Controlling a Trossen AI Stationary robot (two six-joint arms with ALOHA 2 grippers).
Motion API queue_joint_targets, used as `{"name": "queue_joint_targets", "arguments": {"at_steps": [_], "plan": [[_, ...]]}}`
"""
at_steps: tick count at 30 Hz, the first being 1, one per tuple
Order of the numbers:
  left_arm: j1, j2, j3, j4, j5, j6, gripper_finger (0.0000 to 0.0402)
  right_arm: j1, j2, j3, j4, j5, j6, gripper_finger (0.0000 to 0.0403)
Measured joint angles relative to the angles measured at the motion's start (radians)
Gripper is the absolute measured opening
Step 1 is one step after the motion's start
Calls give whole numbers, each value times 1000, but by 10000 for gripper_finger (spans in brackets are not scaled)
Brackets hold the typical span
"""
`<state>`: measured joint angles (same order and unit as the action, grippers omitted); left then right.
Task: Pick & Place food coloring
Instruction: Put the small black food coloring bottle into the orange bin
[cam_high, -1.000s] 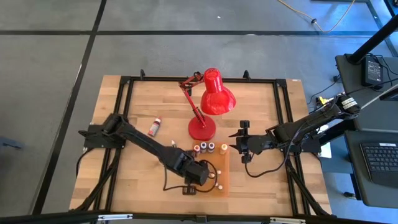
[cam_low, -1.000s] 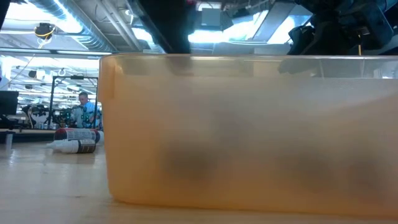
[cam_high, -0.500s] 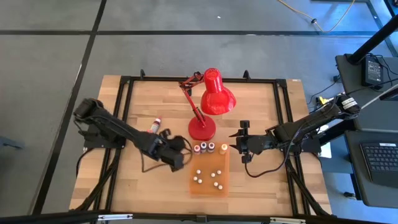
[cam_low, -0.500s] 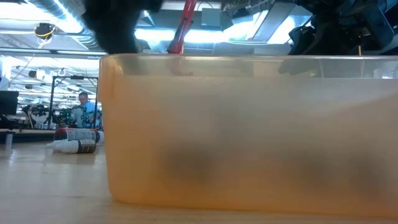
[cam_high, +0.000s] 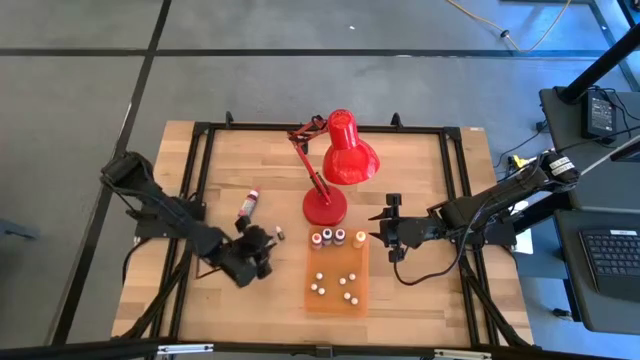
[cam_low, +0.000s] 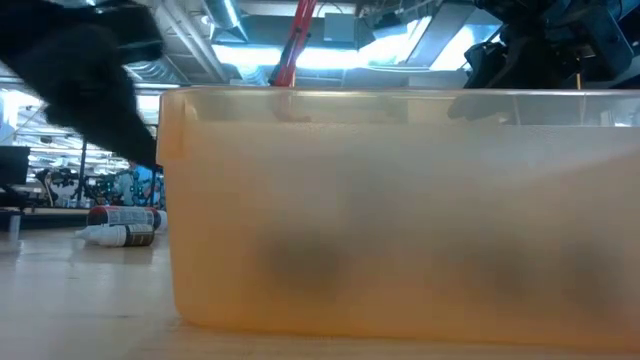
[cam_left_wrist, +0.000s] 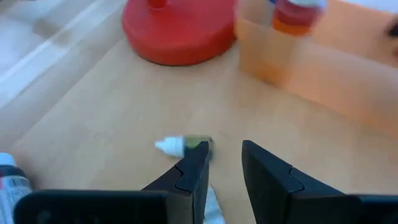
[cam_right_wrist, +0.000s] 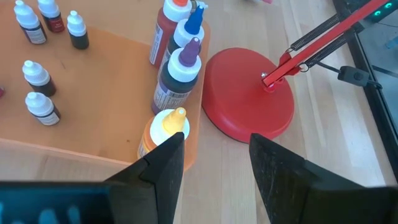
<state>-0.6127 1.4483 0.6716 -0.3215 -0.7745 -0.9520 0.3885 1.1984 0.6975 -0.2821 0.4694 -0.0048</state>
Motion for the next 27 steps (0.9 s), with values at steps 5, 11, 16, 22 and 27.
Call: {"name": "queue_joint_targets", "arguments": {"at_steps": [5,11,16,22,27], "plan": [[-107,0,-13,-1,-81,-59,96,0,0,0,0,0,-1,184],[-143,0,-13,5,-129,-109,125,0,0,0,1,1,-2,184],[-130,0,-13,8,-110,-131,178,0,0,0,1,1,-3,184],[-116,0,-13,12,-26,-134,219,0,0,0,1,1,-4,184],[-133,1,-13,12,-40,-153,219,0,0,0,1,1,-4,184]]}}
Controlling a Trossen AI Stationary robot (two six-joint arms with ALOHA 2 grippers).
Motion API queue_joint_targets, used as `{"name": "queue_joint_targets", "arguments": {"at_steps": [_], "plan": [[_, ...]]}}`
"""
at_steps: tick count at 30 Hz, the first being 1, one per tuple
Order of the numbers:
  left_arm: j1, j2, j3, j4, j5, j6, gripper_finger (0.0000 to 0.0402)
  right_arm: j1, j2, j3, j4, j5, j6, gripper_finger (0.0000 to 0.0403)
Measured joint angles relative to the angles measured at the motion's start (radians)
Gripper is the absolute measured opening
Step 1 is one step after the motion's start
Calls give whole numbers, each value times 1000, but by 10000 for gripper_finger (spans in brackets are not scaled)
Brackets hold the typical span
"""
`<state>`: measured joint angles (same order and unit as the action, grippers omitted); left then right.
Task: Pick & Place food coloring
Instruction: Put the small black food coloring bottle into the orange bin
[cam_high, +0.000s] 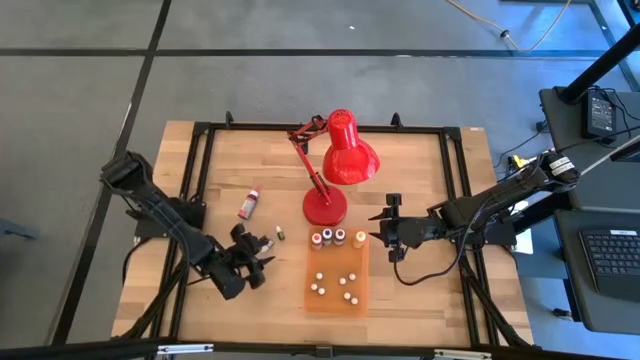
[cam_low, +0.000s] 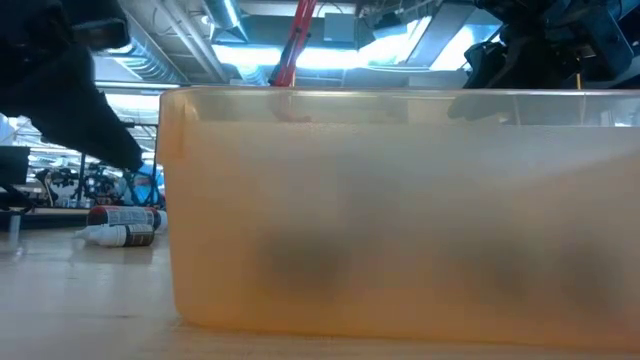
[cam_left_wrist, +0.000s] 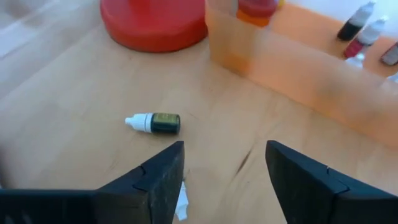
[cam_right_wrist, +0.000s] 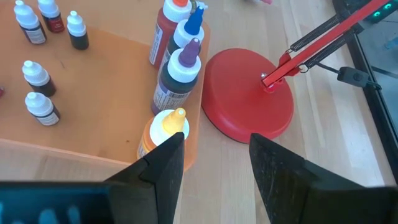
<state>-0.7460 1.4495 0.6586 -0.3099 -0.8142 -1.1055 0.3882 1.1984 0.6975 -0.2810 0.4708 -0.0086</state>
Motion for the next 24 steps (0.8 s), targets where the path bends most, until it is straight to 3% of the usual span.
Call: {"name": "queue_joint_targets", "arguments": {"at_steps": [4,10,24], "plan": [[-48,32,0,-1,-120,-8,217,0,0,0,0,0,0,184],[-72,126,0,0,-215,-12,219,0,0,0,0,1,0,184],[-72,306,0,29,-239,-217,216,0,0,0,0,1,0,184]]}}
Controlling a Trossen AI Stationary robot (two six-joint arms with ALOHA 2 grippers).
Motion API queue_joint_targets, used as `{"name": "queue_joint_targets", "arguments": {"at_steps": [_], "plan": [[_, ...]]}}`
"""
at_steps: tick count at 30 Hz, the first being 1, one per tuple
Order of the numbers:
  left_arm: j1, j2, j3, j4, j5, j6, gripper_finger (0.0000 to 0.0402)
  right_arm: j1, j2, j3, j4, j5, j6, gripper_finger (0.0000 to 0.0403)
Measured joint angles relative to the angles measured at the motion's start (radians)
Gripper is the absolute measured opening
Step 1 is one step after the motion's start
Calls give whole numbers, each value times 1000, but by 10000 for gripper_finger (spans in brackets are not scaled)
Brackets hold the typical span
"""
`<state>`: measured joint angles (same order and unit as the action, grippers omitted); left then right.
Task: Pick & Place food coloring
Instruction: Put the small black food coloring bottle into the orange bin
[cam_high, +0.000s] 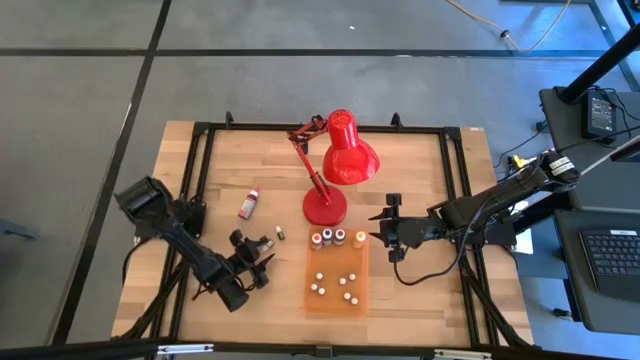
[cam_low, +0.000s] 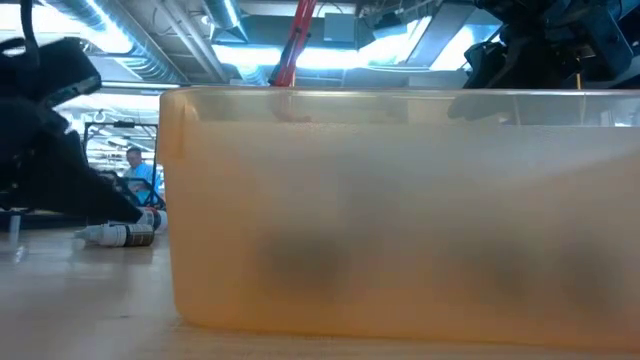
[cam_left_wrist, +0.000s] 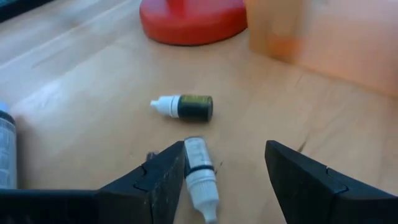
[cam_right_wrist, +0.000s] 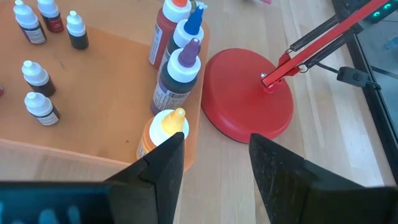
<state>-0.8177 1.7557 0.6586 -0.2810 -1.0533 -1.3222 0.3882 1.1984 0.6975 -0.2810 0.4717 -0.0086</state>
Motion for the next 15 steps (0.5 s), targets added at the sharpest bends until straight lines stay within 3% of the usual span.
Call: {"name": "queue_joint_targets", "arguments": {"at_steps": [15], "plan": [[0,52,0,1,62,-29,218,0,0,0,0,0,0,184]]}}
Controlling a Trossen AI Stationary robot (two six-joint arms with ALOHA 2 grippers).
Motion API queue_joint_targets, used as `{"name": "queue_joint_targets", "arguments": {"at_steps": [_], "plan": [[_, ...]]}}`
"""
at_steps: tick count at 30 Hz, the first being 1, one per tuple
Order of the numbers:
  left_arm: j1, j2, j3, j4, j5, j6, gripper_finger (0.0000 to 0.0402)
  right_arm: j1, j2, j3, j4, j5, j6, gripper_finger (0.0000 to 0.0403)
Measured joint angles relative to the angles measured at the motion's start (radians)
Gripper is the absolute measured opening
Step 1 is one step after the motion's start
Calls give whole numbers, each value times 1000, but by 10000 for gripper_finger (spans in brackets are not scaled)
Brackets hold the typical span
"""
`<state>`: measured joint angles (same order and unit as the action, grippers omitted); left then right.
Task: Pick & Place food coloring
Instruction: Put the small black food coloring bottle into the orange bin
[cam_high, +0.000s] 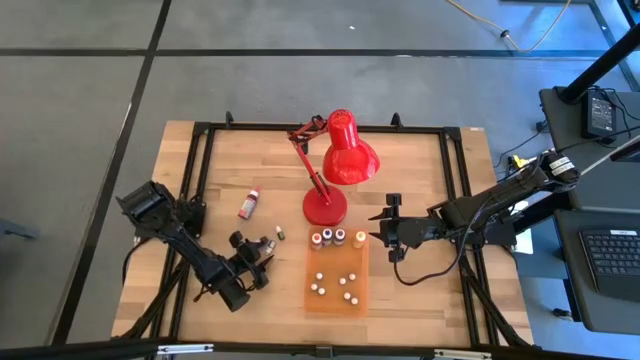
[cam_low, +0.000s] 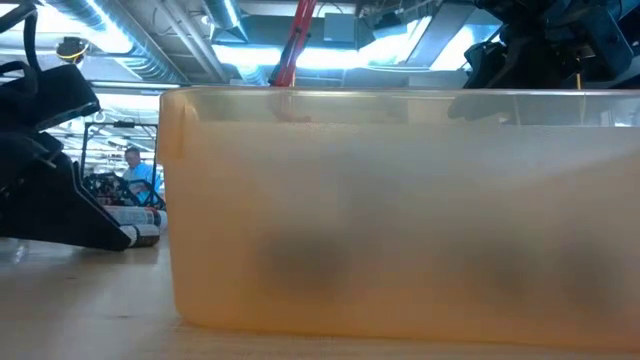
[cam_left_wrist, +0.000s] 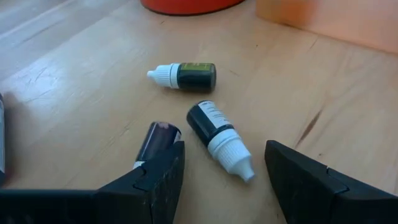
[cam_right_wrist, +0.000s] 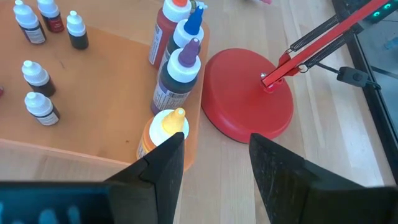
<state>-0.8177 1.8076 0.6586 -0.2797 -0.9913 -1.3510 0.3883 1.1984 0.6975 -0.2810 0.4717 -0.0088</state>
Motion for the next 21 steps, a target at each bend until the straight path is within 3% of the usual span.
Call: {"name": "queue_joint_targets", "arguments": {"at_steps": [10,21], "plan": [[0,0,0,98,25,-5,215,0,0,0,0,0,0,184],[2,0,0,98,25,21,215,0,0,0,0,0,0,184]]}}
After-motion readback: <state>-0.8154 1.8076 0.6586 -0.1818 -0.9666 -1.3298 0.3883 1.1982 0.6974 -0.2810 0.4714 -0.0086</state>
